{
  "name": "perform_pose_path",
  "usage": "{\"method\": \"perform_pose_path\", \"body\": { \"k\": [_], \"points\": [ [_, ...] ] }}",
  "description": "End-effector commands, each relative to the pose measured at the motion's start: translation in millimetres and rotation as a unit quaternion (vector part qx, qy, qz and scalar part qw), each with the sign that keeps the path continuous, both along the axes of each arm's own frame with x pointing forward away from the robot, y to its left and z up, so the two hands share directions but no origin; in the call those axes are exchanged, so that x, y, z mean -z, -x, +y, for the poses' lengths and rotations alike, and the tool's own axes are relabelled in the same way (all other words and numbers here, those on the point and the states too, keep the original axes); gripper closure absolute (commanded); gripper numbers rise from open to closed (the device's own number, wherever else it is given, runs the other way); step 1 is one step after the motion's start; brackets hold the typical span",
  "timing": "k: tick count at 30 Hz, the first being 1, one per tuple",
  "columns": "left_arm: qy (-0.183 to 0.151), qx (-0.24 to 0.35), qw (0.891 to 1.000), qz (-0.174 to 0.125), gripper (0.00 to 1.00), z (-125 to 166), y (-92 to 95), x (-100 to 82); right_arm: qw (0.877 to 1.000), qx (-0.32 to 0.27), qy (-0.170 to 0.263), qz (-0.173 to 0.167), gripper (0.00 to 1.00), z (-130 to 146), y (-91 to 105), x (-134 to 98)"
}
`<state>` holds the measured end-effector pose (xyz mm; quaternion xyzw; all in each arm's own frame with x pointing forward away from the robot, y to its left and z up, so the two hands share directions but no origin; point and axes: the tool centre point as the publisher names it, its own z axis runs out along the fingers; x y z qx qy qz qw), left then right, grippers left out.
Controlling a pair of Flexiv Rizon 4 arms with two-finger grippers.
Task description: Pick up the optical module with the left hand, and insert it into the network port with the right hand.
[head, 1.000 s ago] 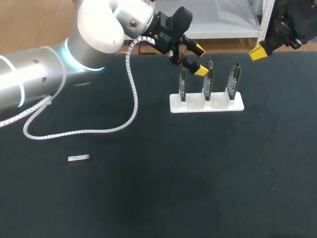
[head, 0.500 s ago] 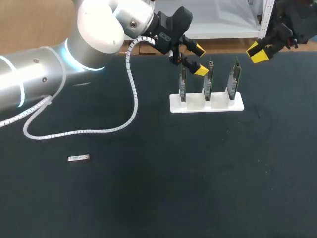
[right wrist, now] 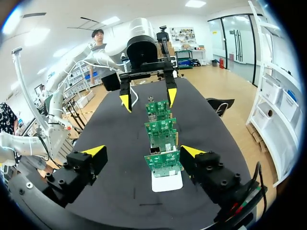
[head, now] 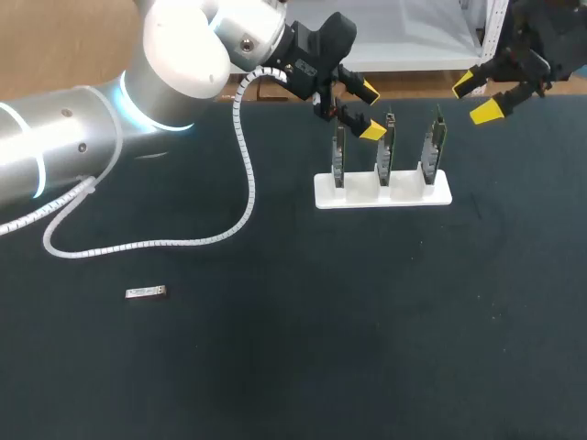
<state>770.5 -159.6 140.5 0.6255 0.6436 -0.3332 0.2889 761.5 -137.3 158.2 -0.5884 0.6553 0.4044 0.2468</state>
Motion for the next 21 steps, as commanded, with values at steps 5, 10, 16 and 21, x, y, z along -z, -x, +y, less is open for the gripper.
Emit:
{"method": "perform_pose_path", "body": {
  "k": [5,10,16,21],
  "points": [
    [-0.002,0.000,1.000,0.001,0.00,-1,-1.1,-0.3,1.000,0.002,0.001,-0.002,0.00,0,1.9,0],
    [-0.002,0.000,1.000,0.001,0.00,-1,-1.1,-0.3,1.000,0.002,0.001,-0.002,0.00,0,1.9,0],
    [0.007,0.002,1.000,-0.004,0.00,0,-1.2,-2.1,1.000,0.002,0.001,-0.002,0.00,0,1.9,0],
    [0.013,-0.005,0.999,-0.045,0.00,8,-3.5,-24.7,1.000,0.002,0.001,-0.002,0.00,0,1.9,0]
  ]
}}
